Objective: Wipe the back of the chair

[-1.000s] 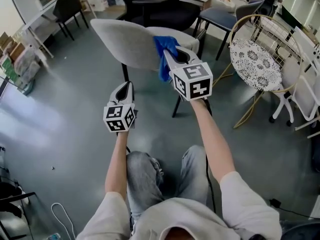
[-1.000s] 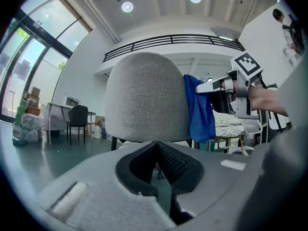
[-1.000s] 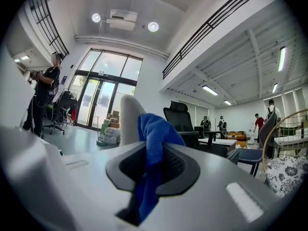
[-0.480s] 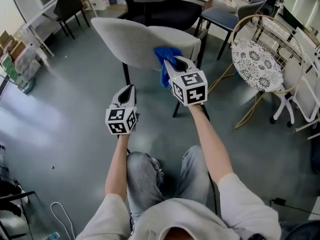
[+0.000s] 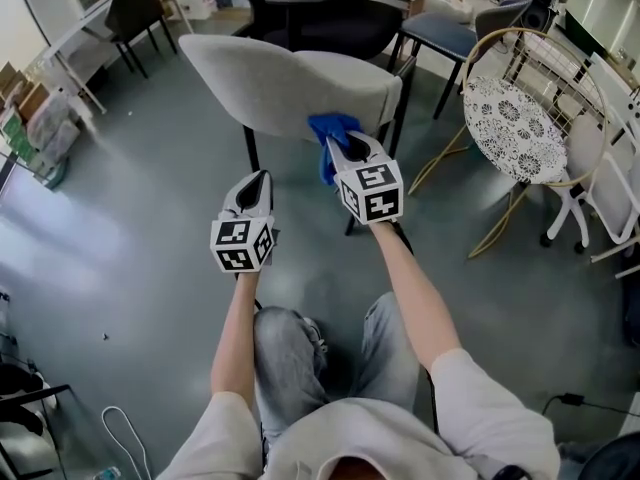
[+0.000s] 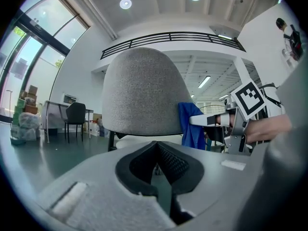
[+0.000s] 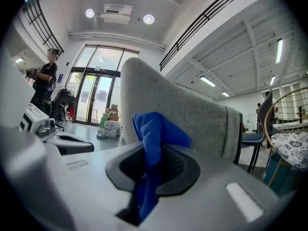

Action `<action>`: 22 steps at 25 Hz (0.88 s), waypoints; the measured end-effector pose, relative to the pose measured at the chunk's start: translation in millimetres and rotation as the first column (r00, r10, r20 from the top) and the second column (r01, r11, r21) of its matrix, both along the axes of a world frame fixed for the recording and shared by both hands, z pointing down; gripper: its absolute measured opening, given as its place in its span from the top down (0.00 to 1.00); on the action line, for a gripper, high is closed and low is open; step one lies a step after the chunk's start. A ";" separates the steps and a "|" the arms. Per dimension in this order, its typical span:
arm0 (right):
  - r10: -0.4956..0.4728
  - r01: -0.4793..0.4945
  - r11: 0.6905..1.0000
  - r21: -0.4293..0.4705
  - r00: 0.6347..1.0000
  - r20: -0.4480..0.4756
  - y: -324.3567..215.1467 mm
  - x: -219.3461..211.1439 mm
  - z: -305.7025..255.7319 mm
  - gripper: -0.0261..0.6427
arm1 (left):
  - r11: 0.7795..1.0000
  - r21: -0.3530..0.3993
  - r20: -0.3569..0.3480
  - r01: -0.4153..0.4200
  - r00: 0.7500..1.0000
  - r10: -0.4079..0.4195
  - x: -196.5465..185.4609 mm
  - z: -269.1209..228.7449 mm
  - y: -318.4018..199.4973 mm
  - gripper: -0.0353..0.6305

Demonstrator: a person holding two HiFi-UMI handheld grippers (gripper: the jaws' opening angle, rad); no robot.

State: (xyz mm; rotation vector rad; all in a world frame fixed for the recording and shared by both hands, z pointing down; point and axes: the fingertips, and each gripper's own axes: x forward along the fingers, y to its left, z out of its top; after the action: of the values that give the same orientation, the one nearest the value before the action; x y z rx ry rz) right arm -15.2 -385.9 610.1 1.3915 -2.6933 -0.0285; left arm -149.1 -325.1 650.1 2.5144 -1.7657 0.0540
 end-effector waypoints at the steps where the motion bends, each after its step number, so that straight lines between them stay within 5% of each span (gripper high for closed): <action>1: 0.000 0.000 1.000 -0.003 1.000 -0.001 -0.5 0.1 4.8 0.90 | 1.000 -0.001 0.000 0.001 1.000 -0.001 -0.3 0.8 0.4 0.94; 22: -0.020 0.020 1.000 -0.011 1.000 0.004 13.6 11.9 33.7 0.90 | 1.000 -0.013 0.004 -0.020 1.000 0.020 17.3 -2.7 7.6 0.94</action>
State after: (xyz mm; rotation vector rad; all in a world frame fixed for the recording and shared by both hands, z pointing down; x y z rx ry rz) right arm -3.3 -372.3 643.9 1.3636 -2.7062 -0.0123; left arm -131.8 -317.6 647.4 2.5247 -1.7359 0.0715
